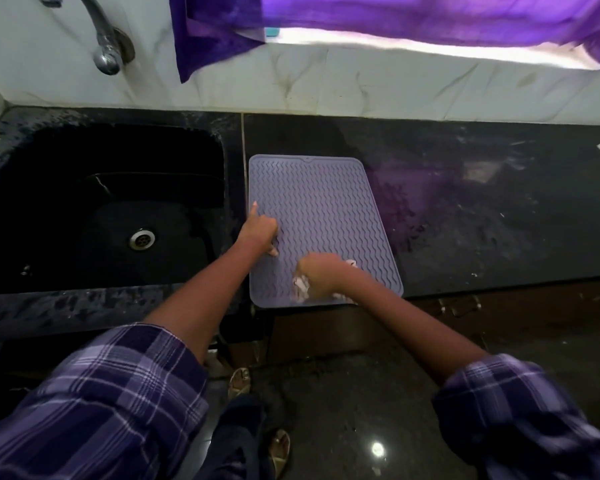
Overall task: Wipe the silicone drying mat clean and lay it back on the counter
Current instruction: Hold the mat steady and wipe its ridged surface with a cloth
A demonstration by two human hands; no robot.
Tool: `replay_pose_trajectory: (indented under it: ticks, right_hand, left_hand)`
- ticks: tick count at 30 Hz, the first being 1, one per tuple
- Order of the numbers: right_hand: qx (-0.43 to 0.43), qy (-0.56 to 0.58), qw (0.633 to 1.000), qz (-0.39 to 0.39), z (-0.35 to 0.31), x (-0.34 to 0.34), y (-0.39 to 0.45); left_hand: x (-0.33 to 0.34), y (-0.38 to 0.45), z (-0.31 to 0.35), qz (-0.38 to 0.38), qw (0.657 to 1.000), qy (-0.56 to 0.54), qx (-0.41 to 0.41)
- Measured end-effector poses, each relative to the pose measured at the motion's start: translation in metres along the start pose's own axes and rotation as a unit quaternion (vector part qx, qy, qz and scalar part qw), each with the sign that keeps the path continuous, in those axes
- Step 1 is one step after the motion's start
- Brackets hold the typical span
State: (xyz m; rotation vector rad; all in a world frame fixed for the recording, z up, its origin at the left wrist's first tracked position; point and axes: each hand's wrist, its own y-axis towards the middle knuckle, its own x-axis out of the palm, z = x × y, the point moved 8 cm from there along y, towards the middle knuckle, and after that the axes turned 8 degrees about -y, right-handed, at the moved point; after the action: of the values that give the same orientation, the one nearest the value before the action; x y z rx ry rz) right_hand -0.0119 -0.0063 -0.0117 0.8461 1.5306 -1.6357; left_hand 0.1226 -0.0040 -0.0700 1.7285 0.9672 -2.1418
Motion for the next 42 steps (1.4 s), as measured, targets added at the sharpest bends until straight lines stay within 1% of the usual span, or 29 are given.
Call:
replay_pose_trajectory:
  ticks: [3,4,5,7,9,10,12,14,16,18,20,21,22,24,26,28,30,32,35,37,39,42]
  right_hand:
    - [0.019,-0.003,0.993,0.113,0.0,-0.032,0.02]
    - [0.021,-0.014,0.992,0.125,-0.01,-0.03,0.024]
    - [0.011,-0.023,0.992,0.123,-0.024,-0.018,0.027]
    - [-0.036,-0.063,0.991,0.112,-0.05,0.011,0.022]
    - [-0.074,-0.065,0.989,0.106,-0.051,0.028,0.014]
    - [-0.075,-0.058,0.991,0.094,-0.045,0.029,0.012]
    - [-0.043,-0.051,0.995,0.068,-0.032,0.021,0.012]
    - [-0.016,-0.033,0.995,0.091,-0.028,0.009,0.015]
    - [-0.023,-0.042,0.994,0.103,-0.036,0.008,0.014]
    - [-0.033,-0.03,0.996,0.074,-0.037,0.016,0.014]
    - [-0.023,0.028,0.999,0.023,-0.018,0.015,0.016]
    - [-0.016,0.067,0.998,0.006,-0.004,0.01,0.019]
    - [-0.003,0.109,0.994,0.006,0.014,0.002,0.022]
    - [0.048,0.177,0.982,0.042,0.058,-0.021,0.033]
    - [0.117,0.197,0.97,0.082,0.102,-0.039,0.047]
    - [0.171,0.173,0.965,0.101,0.136,-0.048,0.066]
    - [0.196,0.155,0.961,0.122,0.159,-0.055,0.087]
    - [0.2,0.139,0.96,0.137,0.175,-0.062,0.11]
    - [0.194,0.087,0.958,0.194,0.192,-0.08,0.146]
    - [0.181,0.04,0.956,0.227,0.198,-0.096,0.174]
    - [0.152,0.0,0.957,0.248,0.191,-0.107,0.203]
    - [0.086,-0.066,0.967,0.229,0.167,-0.103,0.243]
  left_hand:
    - [-0.006,0.001,-0.001,0.015,1.0,0.003,-0.003]
    - [-0.005,0.001,-0.002,0.013,1.0,-0.001,-0.003]
    - [-0.005,0.002,-0.002,0.009,1.0,-0.019,-0.004]
    - [-0.006,0.002,-0.005,-0.008,0.998,-0.067,-0.005]
    - [-0.006,0.002,-0.006,-0.018,0.998,-0.056,0.006]
    - [-0.007,0.0,-0.005,-0.017,0.999,-0.044,0.01]
    - [-0.006,-0.002,-0.002,-0.022,0.999,-0.03,0.008]
    - [-0.007,-0.001,-0.002,-0.027,0.999,-0.026,0.004]
    - [-0.007,-0.003,0.0,-0.034,0.999,-0.004,0.008]
    - [-0.007,-0.004,0.002,-0.04,0.999,0.014,0.013]
    - [-0.014,-0.003,0.002,-0.043,0.999,0.006,0.015]
    - [-0.019,-0.001,0.001,-0.048,0.999,-0.011,0.014]
    - [-0.025,0.003,0.0,-0.051,0.998,-0.034,0.012]
    - [-0.042,0.015,-0.003,-0.032,0.997,-0.072,0.005]
    - [-0.06,0.029,-0.007,0.015,0.997,-0.076,-0.006]
    - [-0.07,0.043,-0.006,0.06,0.996,-0.07,-0.019]
    - [-0.073,0.06,-0.005,0.081,0.995,-0.051,-0.025]
    - [-0.071,0.08,-0.008,0.067,0.997,-0.04,-0.028]
    - [-0.065,0.111,-0.021,0.014,0.997,-0.05,-0.054]
    - [-0.064,0.126,-0.033,-0.017,0.996,-0.045,-0.08]
    - [-0.065,0.136,-0.044,-0.029,0.994,-0.04,-0.1]
    - [-0.063,0.144,-0.051,-0.024,0.994,-0.047,-0.093]
